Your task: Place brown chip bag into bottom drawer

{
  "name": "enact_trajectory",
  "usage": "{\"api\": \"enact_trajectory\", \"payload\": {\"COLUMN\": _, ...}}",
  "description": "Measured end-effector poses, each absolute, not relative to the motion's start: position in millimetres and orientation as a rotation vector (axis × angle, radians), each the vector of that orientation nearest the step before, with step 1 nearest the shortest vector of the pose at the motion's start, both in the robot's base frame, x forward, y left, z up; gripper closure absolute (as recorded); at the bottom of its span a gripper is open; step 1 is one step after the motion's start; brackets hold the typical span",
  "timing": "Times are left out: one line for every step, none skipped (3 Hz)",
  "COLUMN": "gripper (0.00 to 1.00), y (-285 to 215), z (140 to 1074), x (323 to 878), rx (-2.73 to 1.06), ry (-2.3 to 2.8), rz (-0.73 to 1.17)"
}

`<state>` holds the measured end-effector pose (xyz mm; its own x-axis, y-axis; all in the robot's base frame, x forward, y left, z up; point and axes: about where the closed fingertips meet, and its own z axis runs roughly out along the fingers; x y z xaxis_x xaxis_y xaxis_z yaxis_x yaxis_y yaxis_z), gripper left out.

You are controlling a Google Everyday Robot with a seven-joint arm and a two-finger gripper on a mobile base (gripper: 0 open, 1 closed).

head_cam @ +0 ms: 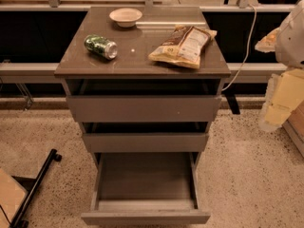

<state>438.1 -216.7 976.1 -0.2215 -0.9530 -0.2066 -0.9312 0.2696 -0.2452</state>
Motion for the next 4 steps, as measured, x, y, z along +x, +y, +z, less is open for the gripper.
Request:
{"api": "enact_trajectory", "payload": {"gripper": 0.0, "y": -216.7, "z": 976.1, "x": 438.1, "rx": -1.725, "ry": 2.232, "rz": -0.098}}
{"api": "enact_trajectory", "payload": {"gripper": 0.0, "y": -205.0, "z": 975.3, "x": 456.6, "rx": -1.708, "ry": 2.185, "rz": -0.091}}
{"api": "enact_trajectory", "payload": {"gripper": 0.0, "y": -199.3, "z": 976.2, "x": 484.3, "rx": -1.66, "ry": 2.139, "rz": -0.067}}
{"api": "enact_trajectory", "payload": {"gripper": 0.0, "y": -198.5, "z": 975.8, "x": 513.7, "rx": -1.596, "ry": 2.112, "rz": 0.0}}
